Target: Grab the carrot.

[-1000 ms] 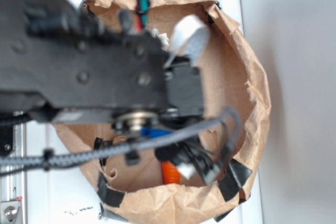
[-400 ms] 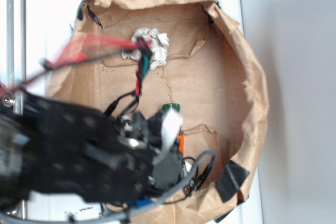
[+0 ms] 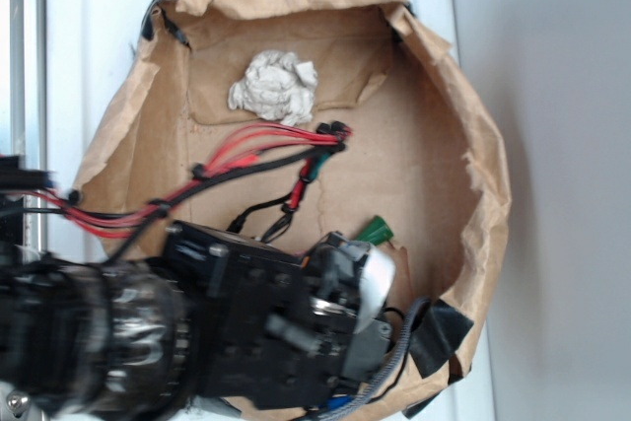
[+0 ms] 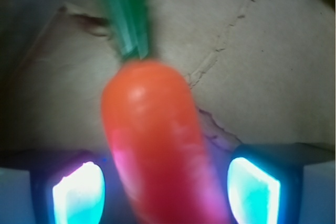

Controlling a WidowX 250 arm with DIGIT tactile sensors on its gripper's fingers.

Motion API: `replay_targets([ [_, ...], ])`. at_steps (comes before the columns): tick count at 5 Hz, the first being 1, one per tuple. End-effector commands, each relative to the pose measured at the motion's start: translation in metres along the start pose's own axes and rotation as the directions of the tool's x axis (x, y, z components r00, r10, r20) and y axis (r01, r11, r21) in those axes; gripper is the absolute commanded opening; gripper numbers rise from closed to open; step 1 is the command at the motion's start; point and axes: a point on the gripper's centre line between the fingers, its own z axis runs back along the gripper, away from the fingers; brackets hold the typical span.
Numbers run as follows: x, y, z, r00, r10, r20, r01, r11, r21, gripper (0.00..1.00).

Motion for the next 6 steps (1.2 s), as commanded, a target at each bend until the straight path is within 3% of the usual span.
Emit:
replay_targets([
  [1,0.014,-0.005,0.008,1.0,-0.005,0.027,0.006,1.0,-0.013,0.0],
  [3,0.037,0.005,0.046,1.0,-0.003,-0.02,0.001,0.996,-0.086,0.0],
  [5,0.078,0.019,0.108,0.994,0.024,-0.109,-0.039,0.99,-0.132,0.0],
  [6,0.102,0.022,0.125,0.998,0.011,-0.065,-0.015,0.998,-0.062,0.0],
])
